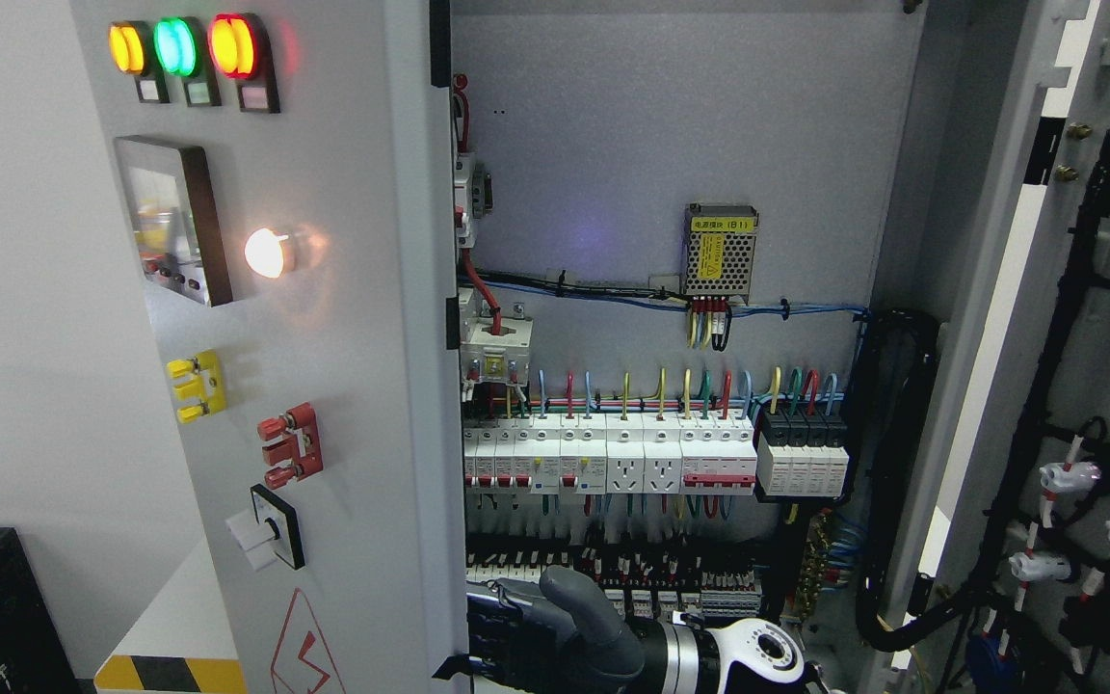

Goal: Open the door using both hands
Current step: 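Push the door edge farther outward with the right hand, swinging it wide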

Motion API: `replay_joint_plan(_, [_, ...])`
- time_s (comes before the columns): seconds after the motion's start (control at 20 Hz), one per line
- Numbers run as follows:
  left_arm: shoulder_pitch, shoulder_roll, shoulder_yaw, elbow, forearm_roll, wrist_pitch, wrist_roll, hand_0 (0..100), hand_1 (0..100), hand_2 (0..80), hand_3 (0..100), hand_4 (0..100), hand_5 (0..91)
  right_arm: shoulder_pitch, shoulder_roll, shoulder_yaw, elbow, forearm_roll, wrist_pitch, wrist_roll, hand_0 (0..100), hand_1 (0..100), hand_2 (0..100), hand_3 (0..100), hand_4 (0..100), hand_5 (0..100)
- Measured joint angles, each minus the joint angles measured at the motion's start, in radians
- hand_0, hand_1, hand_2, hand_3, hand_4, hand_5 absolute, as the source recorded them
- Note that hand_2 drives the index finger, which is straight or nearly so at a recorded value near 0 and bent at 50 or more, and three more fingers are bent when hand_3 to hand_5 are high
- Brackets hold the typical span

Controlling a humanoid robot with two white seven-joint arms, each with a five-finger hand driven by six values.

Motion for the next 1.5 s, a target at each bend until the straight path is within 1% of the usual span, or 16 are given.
replay_joint_plan(0.2, [0.000, 0.000, 0.000, 0.000, 0.000, 0.000, 0.000, 84, 21, 0.0, 0, 0, 0.0, 0.012, 0.003, 0.018, -0.025, 0.000, 0.000, 0.022, 0, 0, 0, 0, 0, 0])
replay_joint_plan(0.85, [-0.001, 0.000, 0.000, 0.000, 0.000, 0.000, 0.000, 84, 21, 0.0, 0, 0, 0.0, 0.033, 0.009, 0.086, -0.078, 0.008, 0.008, 0.030, 0, 0, 0, 0, 0, 0])
replay_joint_plan(1.5, [-0.004, 0.000, -0.001, 0.000, -0.001, 0.000, 0.000, 84, 21, 0.0, 0, 0, 0.0, 0.048, 0.058, 0.118, -0.095, 0.052, 0.042, 0.020, 0, 0, 0, 0, 0, 0])
